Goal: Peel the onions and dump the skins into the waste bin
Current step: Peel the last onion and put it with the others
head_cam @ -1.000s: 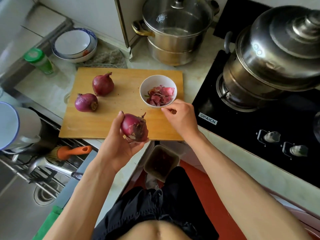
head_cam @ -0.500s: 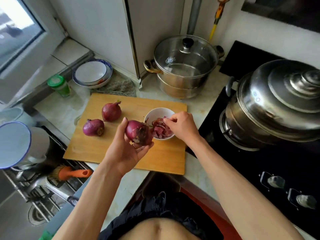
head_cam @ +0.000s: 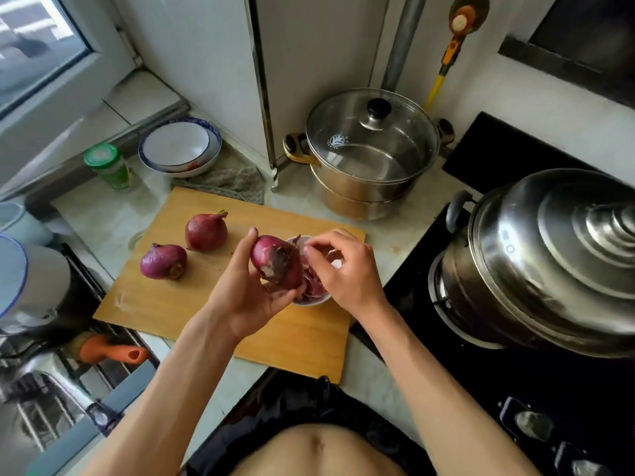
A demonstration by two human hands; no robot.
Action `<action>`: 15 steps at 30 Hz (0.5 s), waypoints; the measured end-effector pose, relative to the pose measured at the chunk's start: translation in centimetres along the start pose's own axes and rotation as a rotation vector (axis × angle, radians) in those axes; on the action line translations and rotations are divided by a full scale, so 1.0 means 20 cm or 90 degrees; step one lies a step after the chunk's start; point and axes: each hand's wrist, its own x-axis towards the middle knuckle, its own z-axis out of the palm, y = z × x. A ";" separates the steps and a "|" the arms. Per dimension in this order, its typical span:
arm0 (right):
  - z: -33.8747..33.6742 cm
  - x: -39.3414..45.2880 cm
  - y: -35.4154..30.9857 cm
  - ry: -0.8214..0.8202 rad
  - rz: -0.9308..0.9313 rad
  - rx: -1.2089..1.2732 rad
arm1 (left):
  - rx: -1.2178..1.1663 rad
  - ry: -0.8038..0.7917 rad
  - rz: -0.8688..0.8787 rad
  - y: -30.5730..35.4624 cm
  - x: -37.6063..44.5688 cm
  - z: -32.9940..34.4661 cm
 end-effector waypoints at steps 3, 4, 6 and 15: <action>-0.01 0.01 -0.03 -0.060 -0.021 0.032 | 0.001 -0.014 -0.004 0.00 0.02 0.06; -0.02 0.01 -0.04 -0.078 -0.030 0.018 | 0.009 -0.024 0.005 -0.01 0.01 0.08; -0.04 0.02 -0.02 -0.098 -0.026 0.009 | 0.023 -0.020 0.022 -0.02 0.02 0.11; -0.08 0.04 -0.01 -0.117 0.016 0.072 | 0.073 0.035 0.045 -0.03 0.02 0.15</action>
